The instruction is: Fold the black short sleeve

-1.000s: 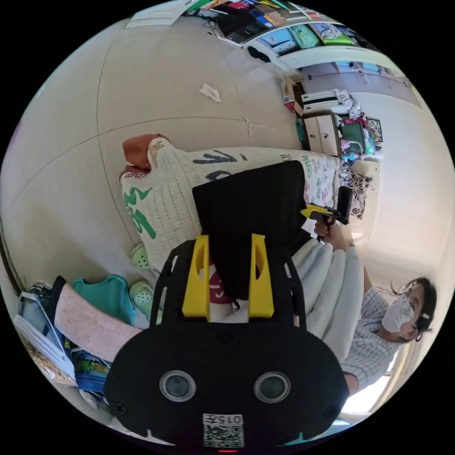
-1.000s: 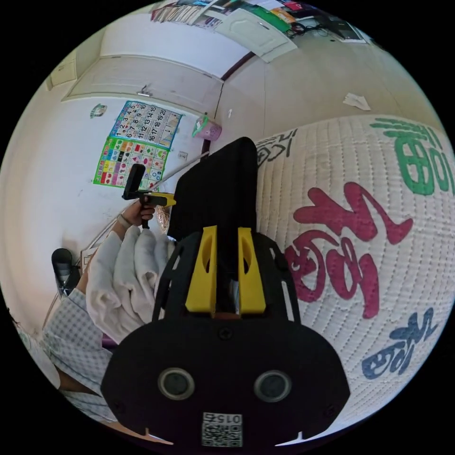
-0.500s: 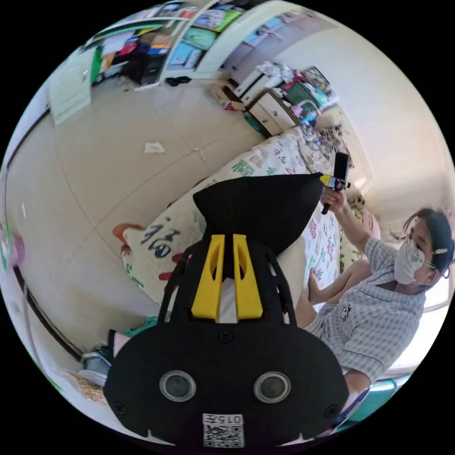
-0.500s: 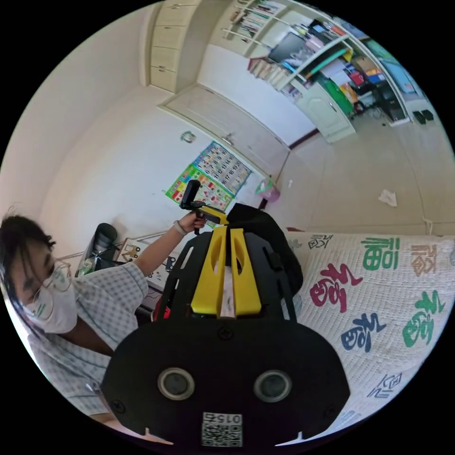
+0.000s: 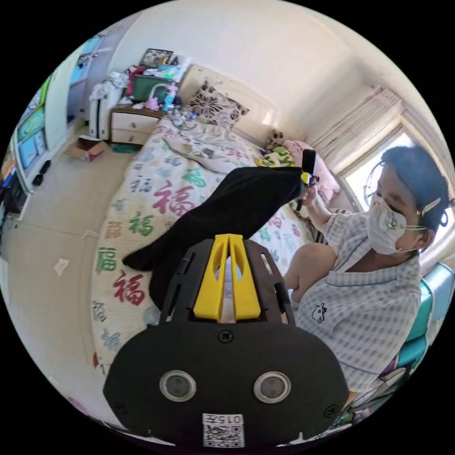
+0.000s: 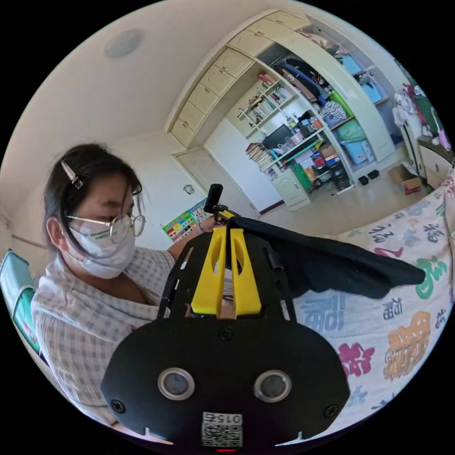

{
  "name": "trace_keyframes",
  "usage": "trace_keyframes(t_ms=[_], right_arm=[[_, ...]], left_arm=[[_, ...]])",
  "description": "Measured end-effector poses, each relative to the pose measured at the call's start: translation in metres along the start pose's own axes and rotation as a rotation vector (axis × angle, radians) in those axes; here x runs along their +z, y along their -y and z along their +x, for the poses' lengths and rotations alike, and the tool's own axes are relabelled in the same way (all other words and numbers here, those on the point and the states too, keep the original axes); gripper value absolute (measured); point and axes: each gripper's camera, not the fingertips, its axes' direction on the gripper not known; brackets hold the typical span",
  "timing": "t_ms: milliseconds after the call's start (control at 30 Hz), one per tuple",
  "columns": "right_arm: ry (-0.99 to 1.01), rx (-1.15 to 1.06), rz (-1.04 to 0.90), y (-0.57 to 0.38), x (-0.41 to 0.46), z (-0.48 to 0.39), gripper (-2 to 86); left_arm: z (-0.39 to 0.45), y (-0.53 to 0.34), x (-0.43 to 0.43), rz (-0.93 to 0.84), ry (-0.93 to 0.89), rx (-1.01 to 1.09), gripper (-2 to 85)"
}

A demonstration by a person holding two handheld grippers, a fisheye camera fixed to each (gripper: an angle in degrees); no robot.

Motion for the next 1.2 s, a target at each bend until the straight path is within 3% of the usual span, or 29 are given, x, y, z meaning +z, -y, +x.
trace_keyframes(t_ms=[100, 267, 367, 467, 533, 667, 800, 933, 1133, 1200], right_arm=[[0.021, 0.041, 0.073, -0.037, -0.055, -0.019, -0.2], [0.039, 0.119, 0.223, -0.091, -0.126, -0.035, -0.1], [0.057, 0.154, 0.246, -0.116, -0.156, -0.040, -0.1], [0.025, 0.177, 0.255, -0.132, -0.188, -0.048, -0.1], [-0.021, 0.173, 0.265, -0.141, -0.213, -0.058, -0.1], [-0.133, 0.102, 0.252, -0.164, -0.265, -0.090, 0.0], [-0.093, 0.136, 0.425, -0.196, -0.324, -0.109, 0.0], [-0.104, 0.091, 0.515, -0.206, -0.366, -0.136, 0.1], [-0.249, 0.046, 0.599, -0.202, -0.424, -0.167, 0.2], [-0.397, 0.149, 0.614, -0.203, -0.444, -0.142, 0.5]], left_arm=[[0.032, 0.002, 0.096, -0.026, 0.056, 0.029, 12.1], [0.083, -0.021, 0.269, -0.134, 0.051, 0.011, 17.0], [0.121, -0.025, 0.347, -0.154, 0.338, 0.001, 13.6], [0.148, -0.026, 0.375, 0.045, 0.690, 0.004, 4.4], [0.157, -0.021, 0.379, 0.083, 0.777, 0.028, 2.3], [0.169, 0.002, 0.354, 0.121, 0.741, 0.036, 0.7], [0.205, 0.031, 0.307, 0.324, 0.713, 0.101, 0.4], [0.245, 0.066, 0.284, 0.391, 0.681, 0.232, 0.4], [0.267, 0.138, 0.291, 0.314, 0.591, 0.449, 0.7], [0.234, 0.185, 0.327, 0.169, 0.470, 0.458, 1.1]])
